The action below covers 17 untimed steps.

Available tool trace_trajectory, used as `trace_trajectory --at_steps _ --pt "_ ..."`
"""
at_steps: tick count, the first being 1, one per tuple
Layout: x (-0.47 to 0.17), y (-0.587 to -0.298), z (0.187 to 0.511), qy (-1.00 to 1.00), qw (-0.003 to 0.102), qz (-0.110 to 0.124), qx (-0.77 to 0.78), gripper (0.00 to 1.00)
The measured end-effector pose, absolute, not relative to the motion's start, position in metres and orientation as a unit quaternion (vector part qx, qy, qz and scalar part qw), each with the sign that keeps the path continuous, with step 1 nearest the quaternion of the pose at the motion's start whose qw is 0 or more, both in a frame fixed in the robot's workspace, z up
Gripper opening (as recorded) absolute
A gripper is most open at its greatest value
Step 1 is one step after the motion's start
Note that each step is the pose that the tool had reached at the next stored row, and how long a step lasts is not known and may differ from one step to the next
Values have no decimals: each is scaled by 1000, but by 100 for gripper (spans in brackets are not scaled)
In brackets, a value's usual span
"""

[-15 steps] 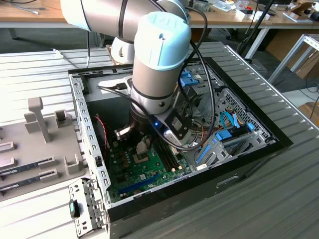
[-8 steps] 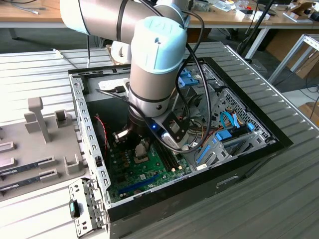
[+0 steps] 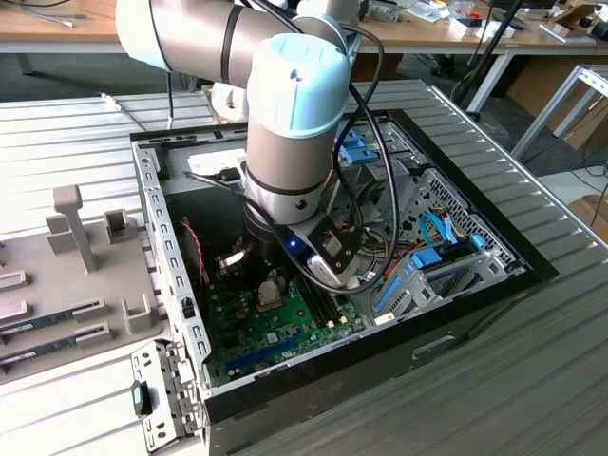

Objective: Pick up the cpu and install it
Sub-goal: 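Place the cpu into insertion slot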

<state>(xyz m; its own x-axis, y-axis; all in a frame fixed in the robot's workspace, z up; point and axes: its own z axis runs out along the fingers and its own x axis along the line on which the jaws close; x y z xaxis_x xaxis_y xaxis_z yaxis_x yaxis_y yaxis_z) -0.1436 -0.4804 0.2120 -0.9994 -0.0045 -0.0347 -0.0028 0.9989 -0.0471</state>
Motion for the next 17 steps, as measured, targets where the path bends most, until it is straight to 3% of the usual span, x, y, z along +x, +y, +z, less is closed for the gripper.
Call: trace_trajectory --at_steps 17 --pt "-143 -480 202 1000 17 -25 -9 47"
